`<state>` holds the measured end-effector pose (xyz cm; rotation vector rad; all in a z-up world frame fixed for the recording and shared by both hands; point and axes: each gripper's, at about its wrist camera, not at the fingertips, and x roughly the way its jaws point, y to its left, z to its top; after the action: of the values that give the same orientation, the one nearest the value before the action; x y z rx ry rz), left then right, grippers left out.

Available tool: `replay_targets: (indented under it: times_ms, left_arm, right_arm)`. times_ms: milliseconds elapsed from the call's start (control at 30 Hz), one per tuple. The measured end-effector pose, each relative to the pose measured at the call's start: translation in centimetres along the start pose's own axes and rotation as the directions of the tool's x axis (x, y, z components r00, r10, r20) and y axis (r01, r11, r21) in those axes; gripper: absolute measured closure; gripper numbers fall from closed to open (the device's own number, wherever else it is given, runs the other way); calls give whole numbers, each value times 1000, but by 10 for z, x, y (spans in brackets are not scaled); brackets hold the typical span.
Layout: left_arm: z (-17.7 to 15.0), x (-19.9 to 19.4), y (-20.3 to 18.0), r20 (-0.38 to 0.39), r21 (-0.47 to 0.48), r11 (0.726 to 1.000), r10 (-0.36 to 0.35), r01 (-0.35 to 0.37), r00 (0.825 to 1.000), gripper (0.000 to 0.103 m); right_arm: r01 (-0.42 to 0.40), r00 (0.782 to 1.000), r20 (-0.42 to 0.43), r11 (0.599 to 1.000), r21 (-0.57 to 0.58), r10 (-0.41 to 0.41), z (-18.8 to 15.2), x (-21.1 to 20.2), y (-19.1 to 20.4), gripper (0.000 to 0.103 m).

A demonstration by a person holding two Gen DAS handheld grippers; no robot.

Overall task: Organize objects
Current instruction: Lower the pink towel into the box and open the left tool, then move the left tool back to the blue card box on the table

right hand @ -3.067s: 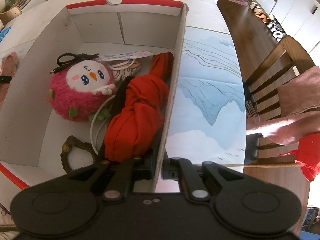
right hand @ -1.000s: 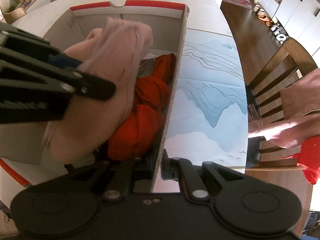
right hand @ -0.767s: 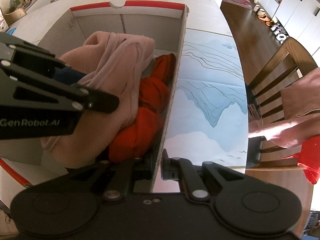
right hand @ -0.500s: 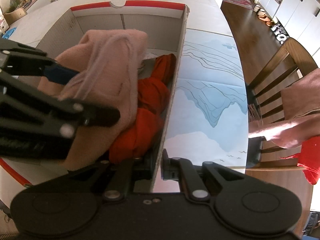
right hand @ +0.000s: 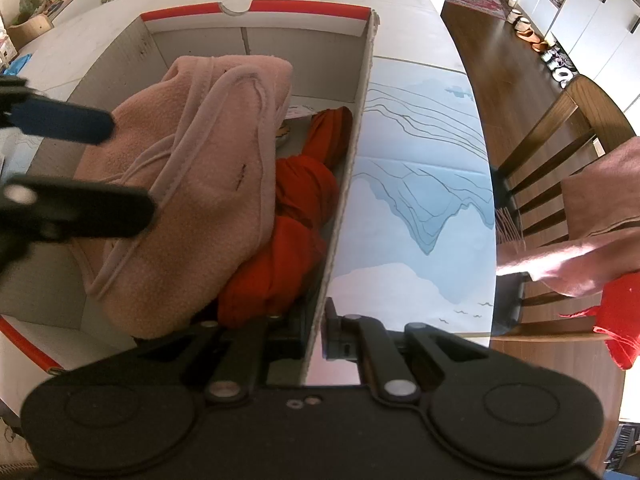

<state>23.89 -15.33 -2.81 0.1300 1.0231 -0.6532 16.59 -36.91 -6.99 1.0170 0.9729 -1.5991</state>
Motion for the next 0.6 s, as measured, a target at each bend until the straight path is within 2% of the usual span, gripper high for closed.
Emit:
replay_targets:
  times_ms: [167,367,533,600]
  left_arm:
    - [-7,-29,13,52,-34,999,28,-27,998,35]
    - [-22,-69,37,118,-106,992,77,-65,990,25]
    - [-43,-95,69,134,-192,973,153,-126,979,20]
    - [-54,-103,85,124,-234,958,200,-167,972,17]
  right_arm:
    - [3,1000,-2,1000,6,-2,0,-1,0,97]
    - [8,1000,-4,1000,3,-8,-1,-2,0,97]
    - [9,1000,-6,1000,9,-9,0,-1,-1,97]
    - [11,1000,-7,1000,11,-11,0,-1,-1,97]
